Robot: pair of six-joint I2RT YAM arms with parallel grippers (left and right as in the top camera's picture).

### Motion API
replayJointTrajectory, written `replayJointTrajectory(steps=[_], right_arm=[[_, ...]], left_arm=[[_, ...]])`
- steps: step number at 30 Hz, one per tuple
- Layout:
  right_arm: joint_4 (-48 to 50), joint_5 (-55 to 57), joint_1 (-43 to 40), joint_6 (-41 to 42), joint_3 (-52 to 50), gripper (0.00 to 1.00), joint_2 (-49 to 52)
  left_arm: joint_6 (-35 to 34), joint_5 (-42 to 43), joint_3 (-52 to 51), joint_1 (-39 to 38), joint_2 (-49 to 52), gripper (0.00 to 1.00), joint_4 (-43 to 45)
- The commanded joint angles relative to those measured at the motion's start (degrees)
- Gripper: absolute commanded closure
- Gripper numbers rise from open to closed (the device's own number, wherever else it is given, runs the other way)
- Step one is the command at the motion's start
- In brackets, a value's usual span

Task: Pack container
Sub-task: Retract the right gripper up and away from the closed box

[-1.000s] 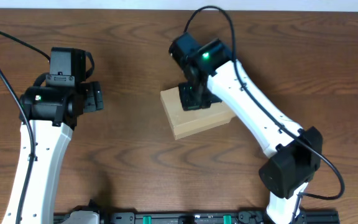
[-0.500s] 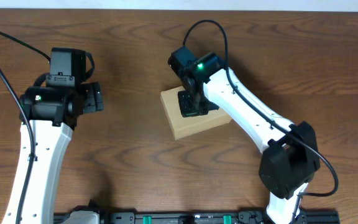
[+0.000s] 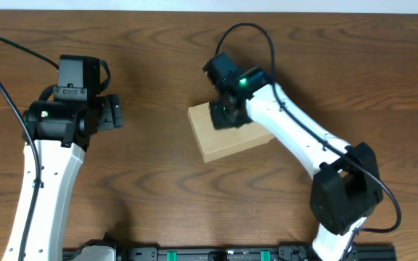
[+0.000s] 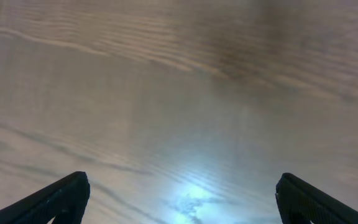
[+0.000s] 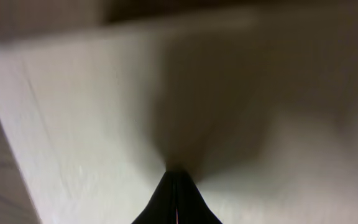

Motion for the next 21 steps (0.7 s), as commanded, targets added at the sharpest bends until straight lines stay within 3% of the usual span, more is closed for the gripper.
replayJointTrajectory(steps=[1,2,3,4,5,10,11,12,16,21], right_arm=[[3.48,3.69,-6.38,-6.27,2.49,0.96,-2.43],[5.53,5.38,-8.17,-8.46,2.58,0.93,-3.17],[7.50,6.91,-10.03,-11.23,2.58,0.80,-3.82],[9.88,7.80,-12.26,-14.38,2.58,0.53,-4.33],[11.56,7.76,-14.19,-17.40,2.58,0.48,-4.61],[11.82,6.43,-24.41,-21.62,2.56,0.50,-5.84],[11.74,5.33,-26.25,-21.94,2.49,0.52,-6.23],[11.74,3.96,-28.04,-22.21,2.38,0.55,-6.86],[10.38,0.76,-34.10,-22.93,2.05,0.65,-11.37],[13.38,0.81,-37.73,-25.18,-5.53,0.65,-21.55]], left_arm=[[1.49,3.04,1.03,0.24,0.46,0.04,1.88],[3.28,4.68,1.03,0.24,0.46,0.05,2.60],[5.84,7.10,1.03,0.24,0.46,0.05,3.69],[7.34,8.96,1.03,0.24,0.55,0.05,4.81],[8.52,10.51,1.03,0.24,0.66,0.05,5.90],[12.74,16.09,1.03,0.33,1.90,0.00,7.13],[12.70,16.94,1.03,0.35,2.10,0.07,6.49],[12.68,17.75,1.01,0.35,2.10,0.08,5.95],[7.13,17.73,0.81,0.20,0.28,0.13,3.32],[2.01,17.42,-7.26,-3.76,-10.71,0.15,5.68]])
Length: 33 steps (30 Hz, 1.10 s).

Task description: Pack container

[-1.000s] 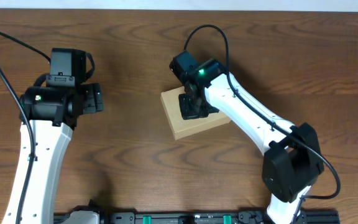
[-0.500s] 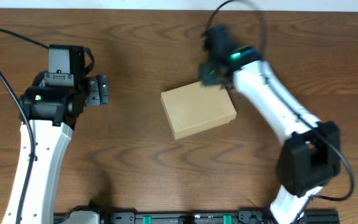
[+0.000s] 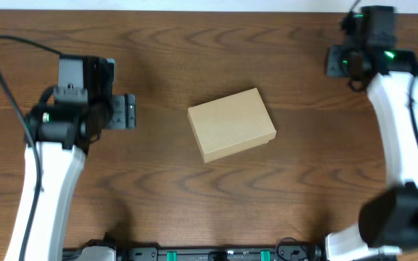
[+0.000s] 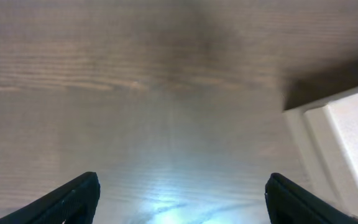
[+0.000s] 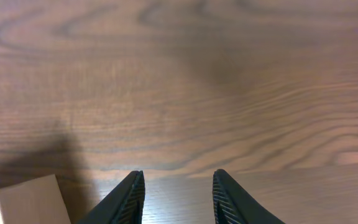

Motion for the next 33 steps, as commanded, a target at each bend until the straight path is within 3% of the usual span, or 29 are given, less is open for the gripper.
replayJointTrajectory(steps=[1,5,7,11,16,20,24,26,28,33], right_arm=[[2.08,-1.44,-1.38,-3.06,-7.15,0.65,-9.38],[6.01,-1.51,-2.78,-2.51,-18.93,0.64,-19.63],[7.63,-2.05,-2.89,-2.34,-24.94,0.63,-25.94],[11.80,-3.39,-2.89,-1.90,-34.25,0.57,-36.76],[14.27,-5.31,-2.89,-1.97,-42.71,0.44,-46.60],[14.34,-5.25,-2.89,-4.07,-48.02,0.23,-49.48],[14.16,-5.81,-2.86,0.85,-51.45,0.25,-49.70],[14.27,-7.10,-2.80,-0.15,-52.96,0.32,-50.47],[13.75,-8.83,-2.47,-3.34,-53.79,0.41,-52.33],[10.69,-9.01,-2.16,-4.33,-54.05,0.42,-59.25]], left_arm=[[-5.44,0.68,-7.85,-3.61,-10.97,0.15,1.66],[-12.35,-0.17,-19.10,-5.33,-22.84,0.12,3.63],[-15.10,-0.20,-22.91,-5.33,-28.68,0.05,2.67],[-15.23,-3.87,-26.16,-5.31,-37.27,0.04,-0.72],[-15.04,-22.47,-27.54,-5.31,-40.04,0.05,-2.19],[-15.23,-19.52,-27.69,-5.33,-39.63,0.05,0.17],[-18.91,-29.20,-29.90,-5.33,-40.37,0.05,6.95],[-19.80,-32.87,-31.52,-5.33,-42.12,0.05,11.15],[-19.43,-31.56,-33.07,-5.44,-44.70,0.05,14.99],[-12.81,-27.52,-37.97,-6.54,-52.57,0.05,17.11]])
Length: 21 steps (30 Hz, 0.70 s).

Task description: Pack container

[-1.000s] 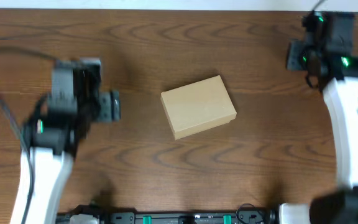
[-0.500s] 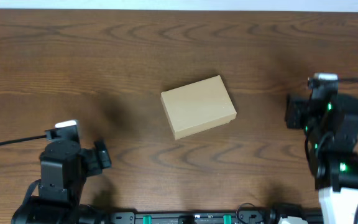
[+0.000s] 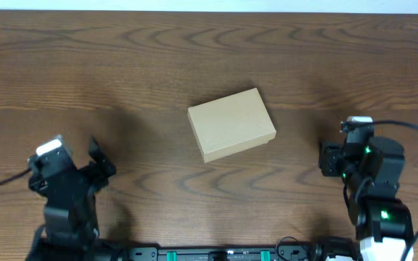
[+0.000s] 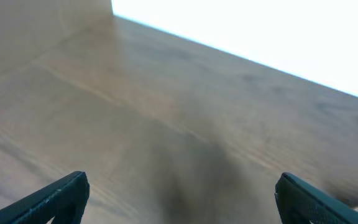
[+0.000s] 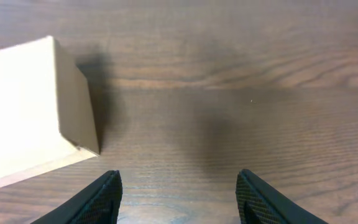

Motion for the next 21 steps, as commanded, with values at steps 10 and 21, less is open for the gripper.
replayJointTrajectory(steps=[10,21], right_arm=[[-4.42,-11.17,0.85,-7.52,-0.17,0.46,-11.93],[-4.31,-10.16,2.51,-7.52,-0.17,0.01,-11.82]], left_arm=[[3.98,2.73,-4.74,-0.87,-10.88,0.05,-1.62],[4.00,3.26,-4.74,-0.87,-10.88,0.05,-9.01]])
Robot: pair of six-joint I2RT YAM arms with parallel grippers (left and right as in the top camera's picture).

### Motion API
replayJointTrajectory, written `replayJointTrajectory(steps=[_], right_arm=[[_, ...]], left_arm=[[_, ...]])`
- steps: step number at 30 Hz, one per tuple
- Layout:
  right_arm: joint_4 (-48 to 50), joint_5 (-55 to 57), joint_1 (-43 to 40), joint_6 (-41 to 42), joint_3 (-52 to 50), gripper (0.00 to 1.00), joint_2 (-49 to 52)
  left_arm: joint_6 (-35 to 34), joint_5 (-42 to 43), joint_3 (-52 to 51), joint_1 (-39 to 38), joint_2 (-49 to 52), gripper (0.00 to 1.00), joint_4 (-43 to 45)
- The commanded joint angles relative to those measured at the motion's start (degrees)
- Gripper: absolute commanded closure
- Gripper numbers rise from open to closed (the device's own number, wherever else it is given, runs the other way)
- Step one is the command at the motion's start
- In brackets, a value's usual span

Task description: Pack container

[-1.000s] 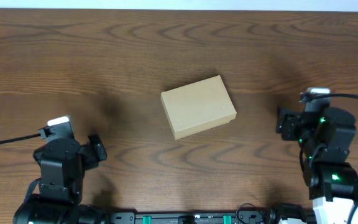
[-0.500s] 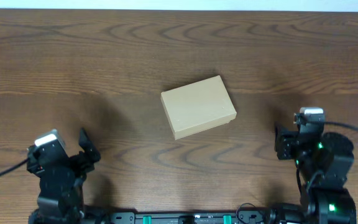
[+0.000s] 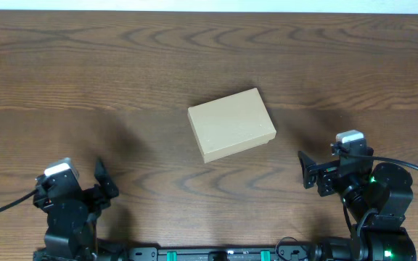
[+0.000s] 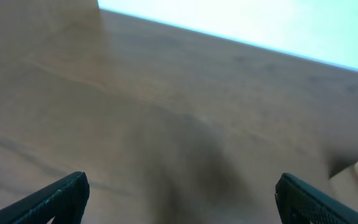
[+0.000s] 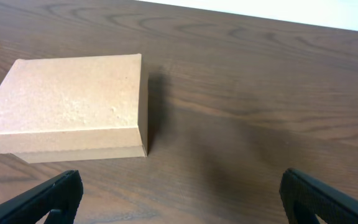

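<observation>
A closed tan cardboard box (image 3: 231,125) lies flat in the middle of the wooden table; its lid is down. The right wrist view shows the box (image 5: 67,106) ahead and to the left, and the left wrist view catches only a corner of the box at the right edge. My left gripper (image 3: 104,181) sits near the front left, open, with nothing between its fingers (image 4: 61,196). My right gripper (image 3: 310,174) is at the front right, wide open and empty, pointing toward the box from well short of it.
The brown wooden table (image 3: 122,65) runs to a pale far edge (image 4: 241,18). A black rail with green parts (image 3: 216,254) lines the front edge between the two arm bases.
The right gripper's jaws stand wider apart, and its camera now looks across at the box from lower and farther back. The left arm has drawn slightly nearer the front edge. The box has not moved.
First my right gripper was shut with its tips on the box's top, and the left was open at the table's left. Then the right was at the far right corner, slightly open, and the left nearer the box. Both arms then stood at the front edge, open.
</observation>
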Motion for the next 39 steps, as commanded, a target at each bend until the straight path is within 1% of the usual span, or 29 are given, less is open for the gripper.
replayJointTrajectory(steps=[1,17,23,25,28,30,34,39], right_arm=[[0.04,0.28,0.55,-0.83,-0.15,0.01,-0.20],[-0.55,0.04,0.55,-0.81,-0.15,0.01,-0.20],[-0.02,0.28,0.55,-1.05,-0.17,0.01,-0.20],[3.34,0.46,0.50,-1.90,-0.20,0.01,-0.17],[11.13,-1.57,0.57,-1.88,-1.73,0.01,-0.39],[19.76,-2.14,0.57,-0.66,-4.31,0.01,-1.25],[36.81,-0.28,2.51,0.72,-12.22,0.01,-6.75],[50.60,2.80,4.96,0.72,-22.95,0.01,-15.39]], left_arm=[[0.79,0.22,-0.09,-0.26,-0.37,0.05,-2.56],[0.79,0.24,-0.09,-0.26,-0.37,0.05,-12.39],[0.79,0.24,-0.09,-0.26,-0.37,0.05,-14.03],[0.79,0.22,-0.09,-0.26,-0.37,0.05,-14.69],[0.79,0.24,-0.09,-0.26,-0.37,0.05,-15.78],[0.79,0.24,-0.09,-0.26,-0.37,0.05,-16.15],[0.79,0.22,-0.09,-0.26,-0.37,0.05,-16.26],[0.79,0.22,-0.09,-0.26,-0.37,0.04,-16.26]])
